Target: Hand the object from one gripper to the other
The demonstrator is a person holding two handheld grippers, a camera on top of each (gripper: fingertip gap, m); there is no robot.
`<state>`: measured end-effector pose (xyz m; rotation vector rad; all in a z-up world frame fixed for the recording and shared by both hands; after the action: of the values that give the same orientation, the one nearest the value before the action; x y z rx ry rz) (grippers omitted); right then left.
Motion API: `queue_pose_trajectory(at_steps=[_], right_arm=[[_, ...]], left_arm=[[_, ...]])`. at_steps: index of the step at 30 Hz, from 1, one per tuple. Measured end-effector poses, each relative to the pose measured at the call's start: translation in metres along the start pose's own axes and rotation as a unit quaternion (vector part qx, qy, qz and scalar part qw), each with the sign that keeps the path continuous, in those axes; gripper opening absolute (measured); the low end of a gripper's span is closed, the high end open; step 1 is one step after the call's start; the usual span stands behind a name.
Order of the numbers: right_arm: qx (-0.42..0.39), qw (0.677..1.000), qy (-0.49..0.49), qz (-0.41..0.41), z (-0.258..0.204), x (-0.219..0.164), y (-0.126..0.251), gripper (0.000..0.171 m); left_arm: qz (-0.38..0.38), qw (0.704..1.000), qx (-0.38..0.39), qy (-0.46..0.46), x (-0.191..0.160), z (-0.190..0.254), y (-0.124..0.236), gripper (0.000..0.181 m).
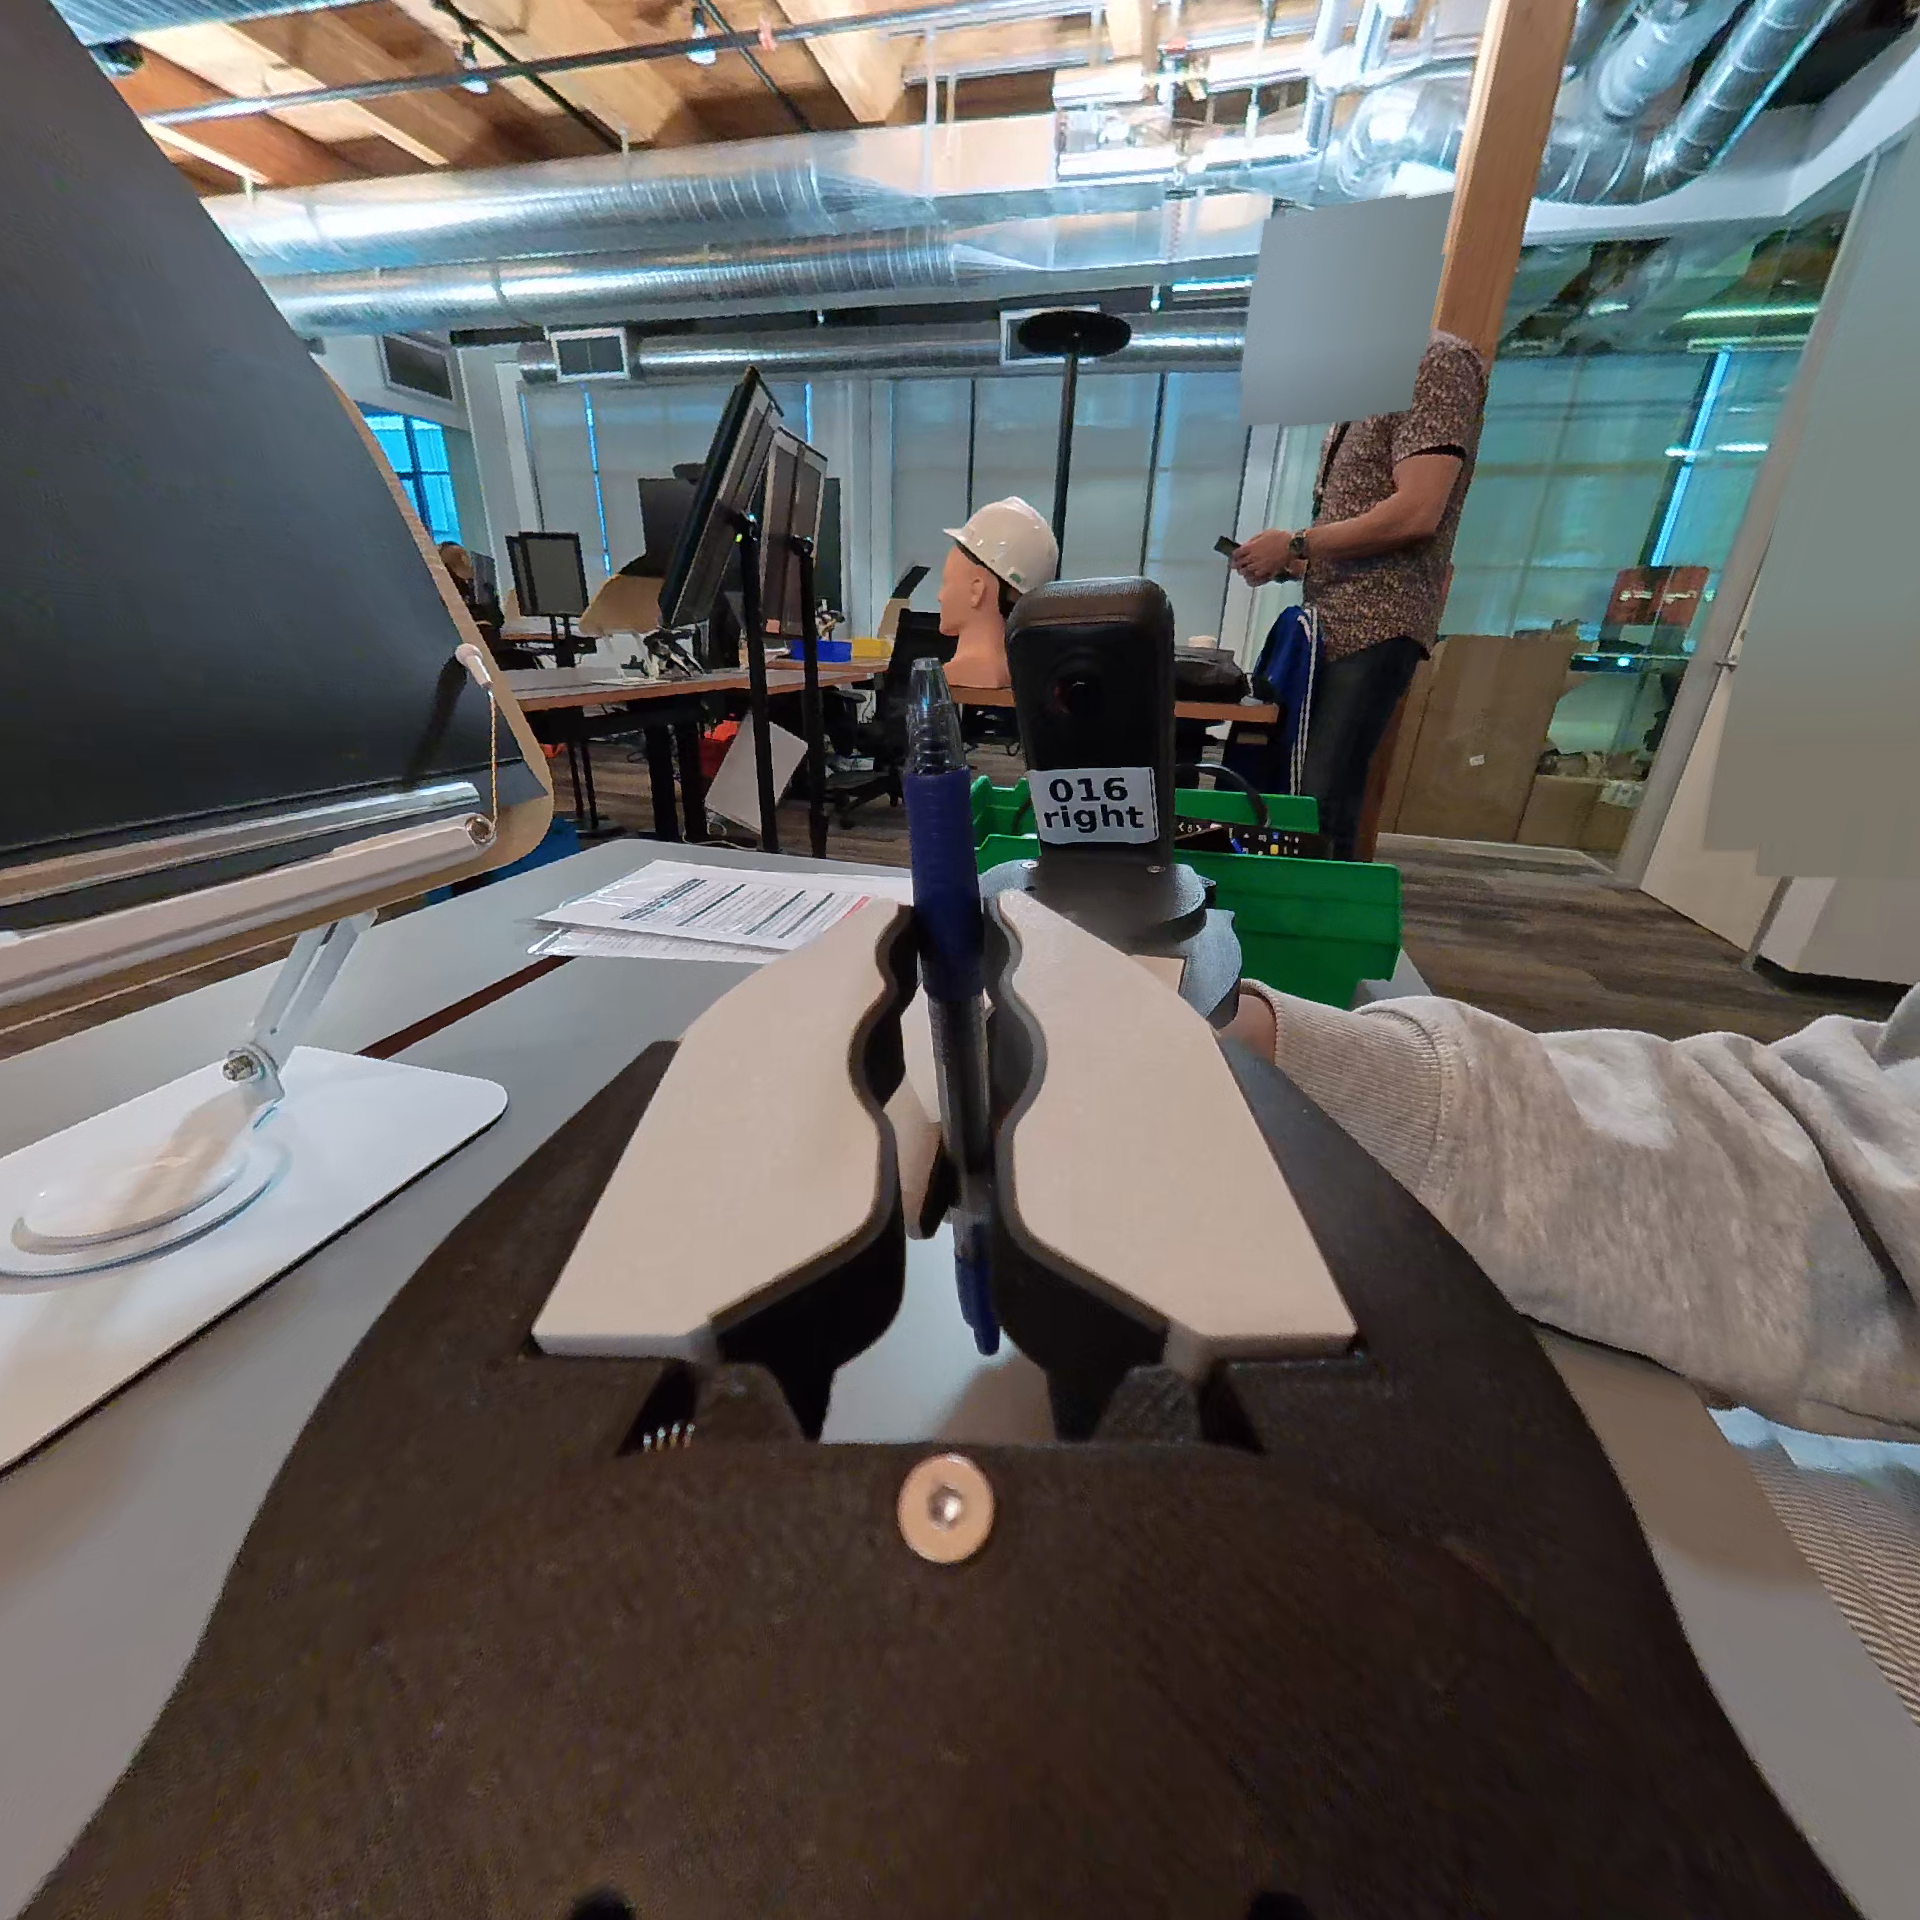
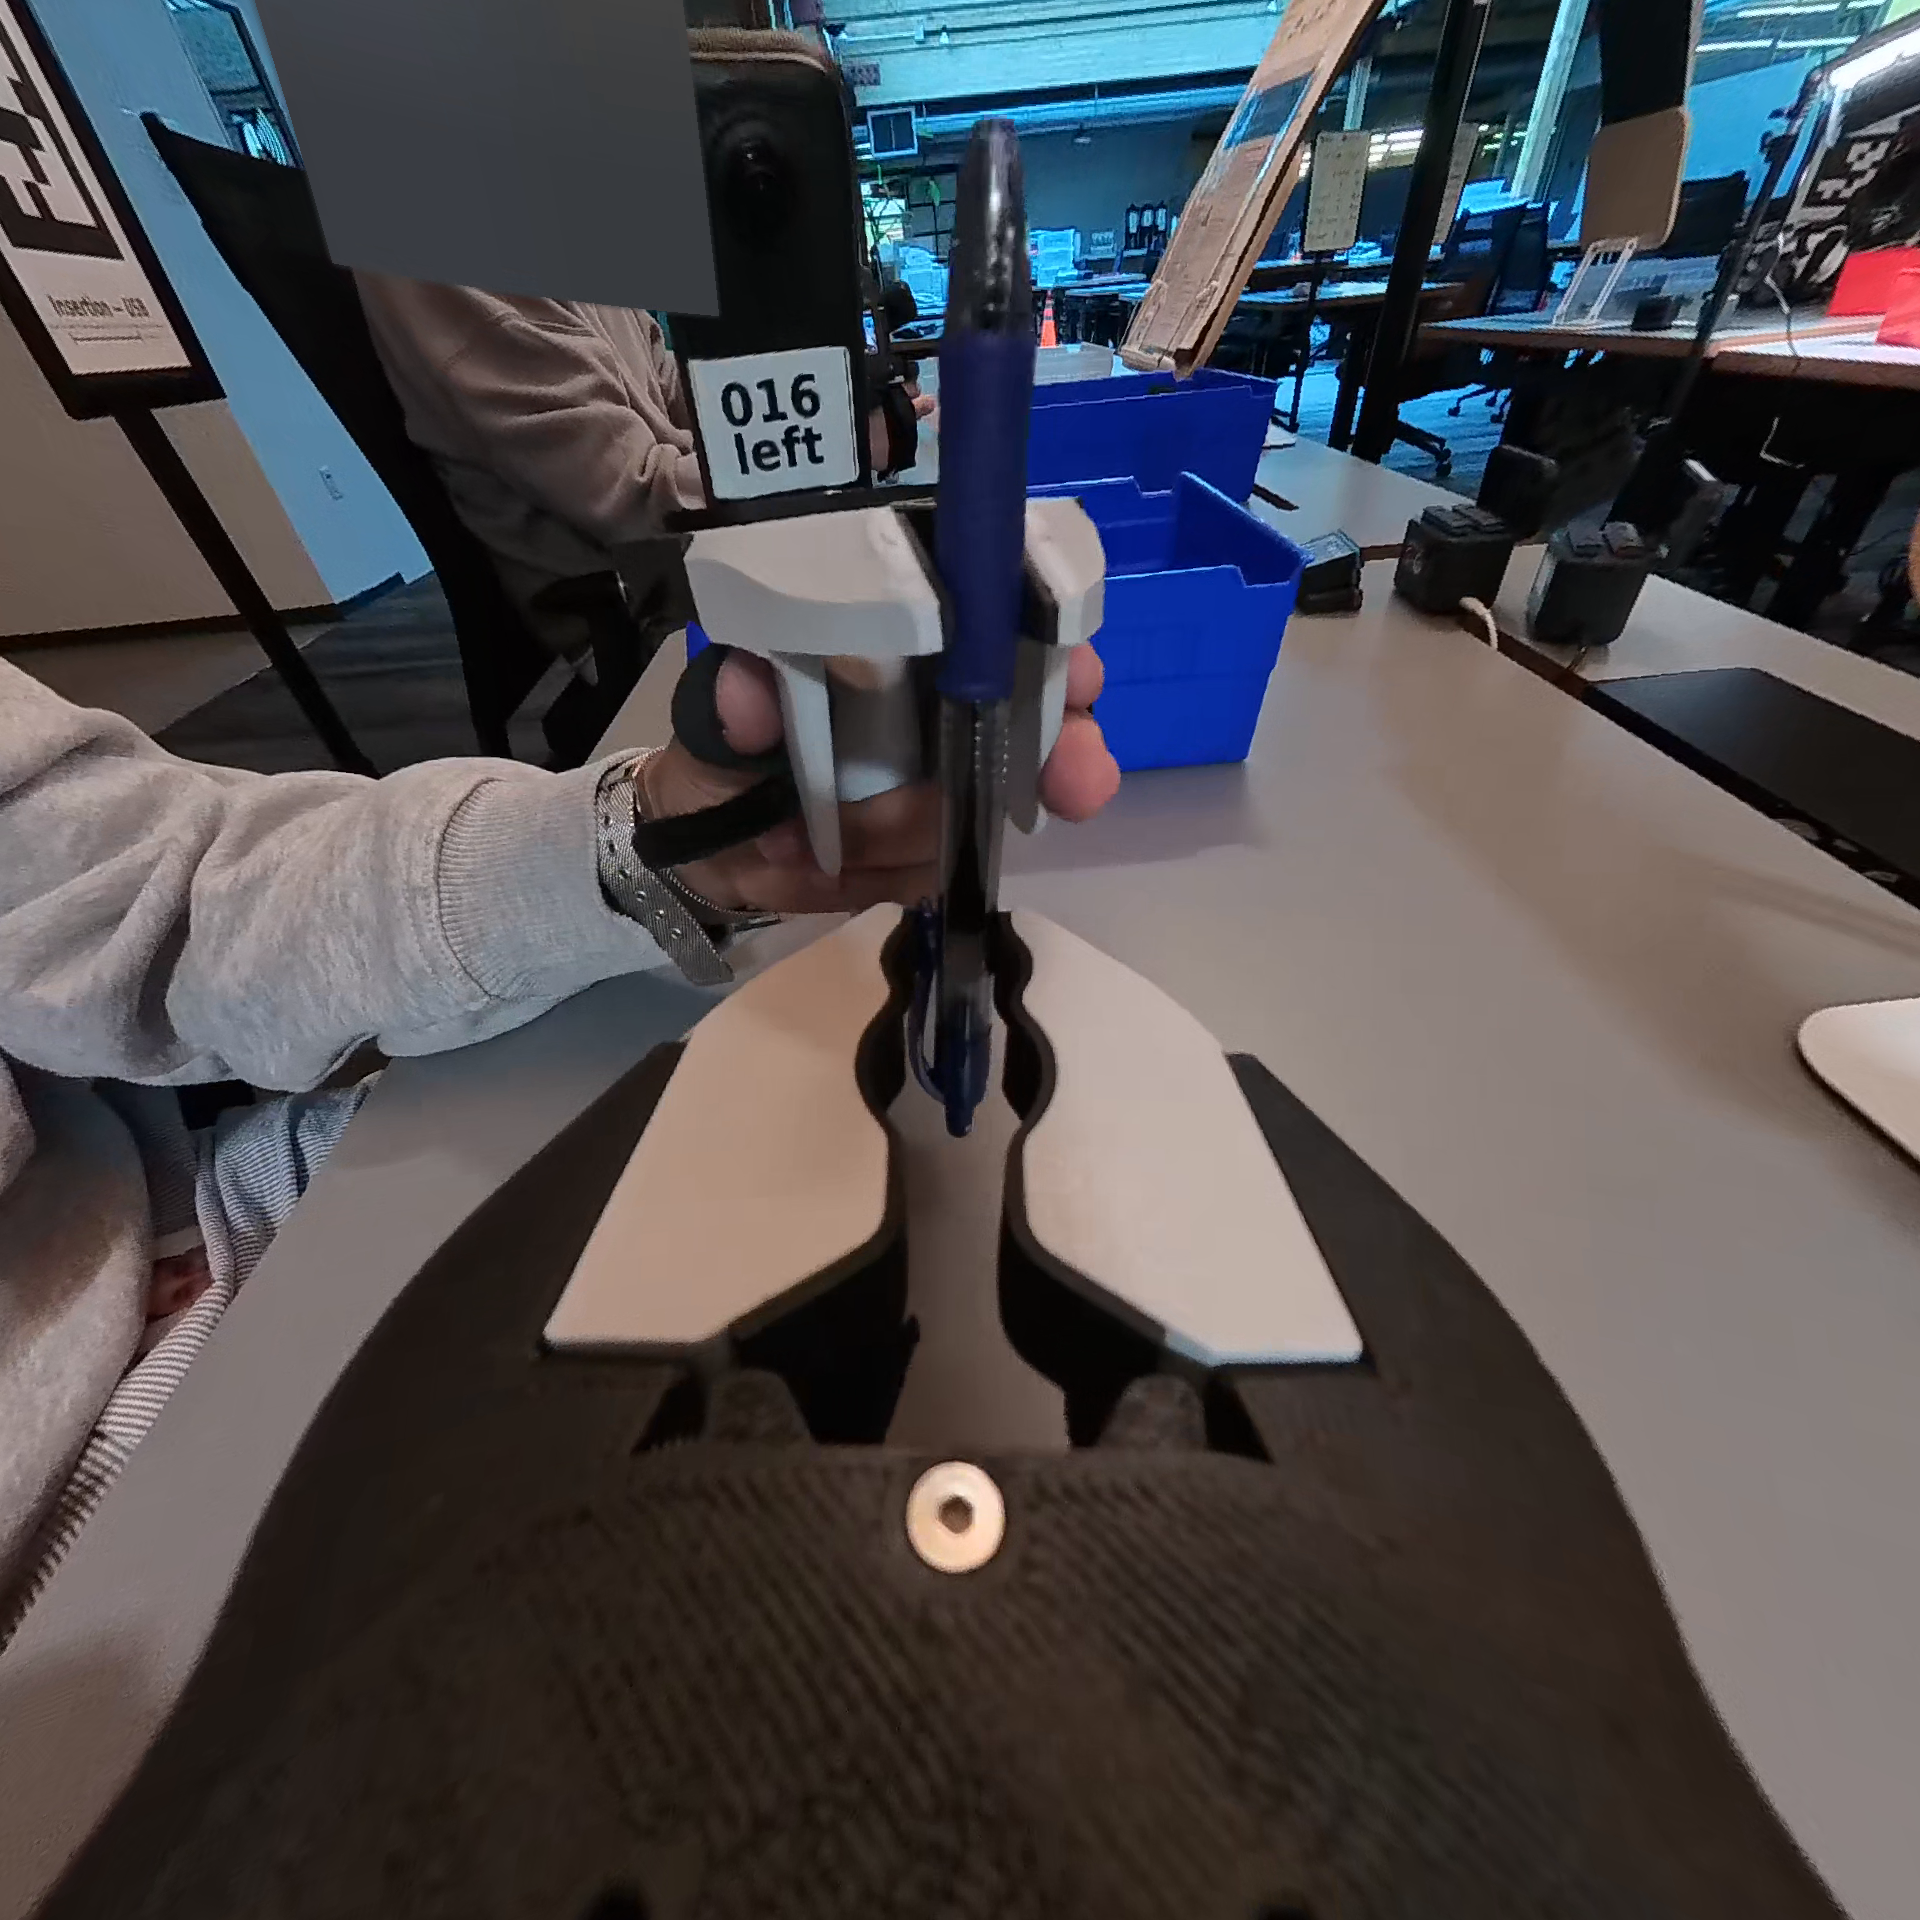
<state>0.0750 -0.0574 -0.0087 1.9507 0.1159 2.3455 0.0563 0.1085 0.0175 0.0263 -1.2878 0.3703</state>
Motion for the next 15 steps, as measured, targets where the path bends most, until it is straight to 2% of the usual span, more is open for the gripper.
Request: queue_pose_trajectory(at_steps=[2, 5, 8, 15], right_arm=[[0.001, 1.0, -0.002, 0.003, 0.0, 0.0, -0.001, 0.014], [-0.008, 1.0, -0.001, 0.013, 0.001, 0.002, 0.002, 0.014], [-0.023, 0.999, -0.002, 0.027, 0.004, 0.004, 0.008, 0.014], [-0.056, 0.997, 0.001, 0.047, 0.008, 0.011, 0.022, 0.014]], left_arm=[[0.007, 1.0, 0.001, -0.007, -0.001, 0.001, -0.001, 0.012], [0.017, 1.0, 0.009, -0.011, -0.002, 0.002, -0.004, 0.04], [0.027, 0.999, 0.017, -0.006, -0.001, 0.0, -0.004, 0.053], [0.008, 0.999, -0.003, 0.036, -0.006, -0.008, -0.003, 0.044]])
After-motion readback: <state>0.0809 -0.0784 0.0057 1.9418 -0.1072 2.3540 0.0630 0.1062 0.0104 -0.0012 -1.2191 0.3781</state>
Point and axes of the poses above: each gripper's, where its closed fingertips meet, y back along the fingers, x out of its top, z = x × y across the jaws, the point moved 10 cm from there along y, back along the fingers, and after that the axes turned 15 degrees about y, right-handed, at the moved point
